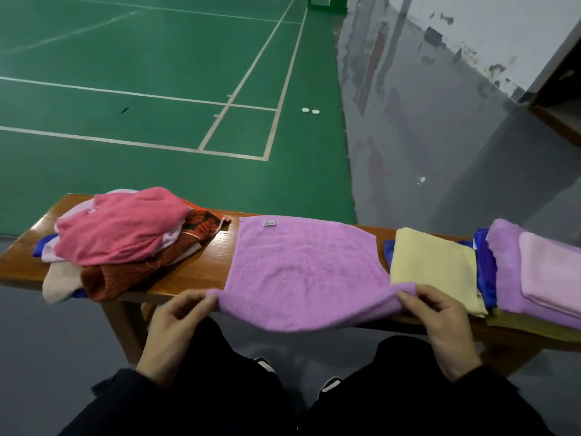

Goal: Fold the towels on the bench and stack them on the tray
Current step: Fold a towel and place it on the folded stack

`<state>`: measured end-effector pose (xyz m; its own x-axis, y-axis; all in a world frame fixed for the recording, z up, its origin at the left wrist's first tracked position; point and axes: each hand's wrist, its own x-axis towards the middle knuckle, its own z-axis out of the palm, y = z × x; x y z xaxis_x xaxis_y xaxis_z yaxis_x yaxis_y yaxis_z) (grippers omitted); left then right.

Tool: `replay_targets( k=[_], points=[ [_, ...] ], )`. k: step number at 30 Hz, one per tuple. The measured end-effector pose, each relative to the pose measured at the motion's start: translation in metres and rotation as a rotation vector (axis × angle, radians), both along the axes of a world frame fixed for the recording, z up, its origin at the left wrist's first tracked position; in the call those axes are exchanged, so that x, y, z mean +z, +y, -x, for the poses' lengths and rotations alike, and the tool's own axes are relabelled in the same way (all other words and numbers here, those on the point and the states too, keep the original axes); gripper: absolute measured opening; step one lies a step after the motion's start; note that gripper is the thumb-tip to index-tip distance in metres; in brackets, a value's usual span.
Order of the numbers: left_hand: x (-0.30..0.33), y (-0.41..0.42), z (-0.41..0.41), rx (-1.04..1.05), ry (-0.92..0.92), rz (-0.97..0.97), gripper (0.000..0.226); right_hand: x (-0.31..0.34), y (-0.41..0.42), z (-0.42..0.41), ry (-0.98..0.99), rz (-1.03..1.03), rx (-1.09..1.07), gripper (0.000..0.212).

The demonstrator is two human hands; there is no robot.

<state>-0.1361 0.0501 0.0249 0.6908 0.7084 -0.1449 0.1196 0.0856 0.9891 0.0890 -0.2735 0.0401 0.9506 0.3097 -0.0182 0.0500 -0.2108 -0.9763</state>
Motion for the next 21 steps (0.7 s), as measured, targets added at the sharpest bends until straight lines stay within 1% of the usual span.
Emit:
replay_targets(
  k=[2,3,5,7,9,12,14,15,19,21],
  points=[
    [0.005,0.012,-0.028,0.047,-0.082,-0.067,0.010,0.012,0.013,-0.017,-0.042,0.057,-0.006,0.007],
    [0.004,0.022,-0.045,0.073,-0.108,-0.071,0.008,0.017,0.020,-0.028,-0.083,0.090,-0.020,0.007],
    [0.001,0.040,-0.081,0.105,-0.152,0.018,0.008,0.020,0.036,-0.055,-0.139,0.133,-0.052,0.008],
    [-0.002,0.057,-0.115,0.135,-0.189,0.148,0.009,0.018,0.052,-0.082,-0.156,0.179,-0.092,0.018],
    [-0.002,0.070,-0.146,0.163,-0.194,0.226,0.008,0.015,0.066,-0.109,-0.126,0.209,-0.110,0.027],
    [-0.001,0.081,-0.178,0.171,-0.173,0.211,0.013,0.011,0.084,-0.137,-0.114,0.226,-0.130,0.024],
    [-0.008,0.092,-0.198,0.162,-0.112,0.155,0.017,0.005,0.094,-0.154,-0.119,0.295,-0.154,0.024],
    [-0.015,0.099,-0.207,0.163,-0.063,0.126,0.019,0.000,0.098,-0.161,-0.138,0.365,-0.164,0.026],
    [-0.047,0.123,-0.233,0.114,0.234,-0.121,0.025,-0.018,0.110,-0.180,-0.262,0.796,-0.097,0.022],
    [-0.052,0.125,-0.236,0.117,0.358,-0.243,0.038,-0.019,0.114,-0.182,-0.270,0.907,-0.083,0.037]
  ],
)
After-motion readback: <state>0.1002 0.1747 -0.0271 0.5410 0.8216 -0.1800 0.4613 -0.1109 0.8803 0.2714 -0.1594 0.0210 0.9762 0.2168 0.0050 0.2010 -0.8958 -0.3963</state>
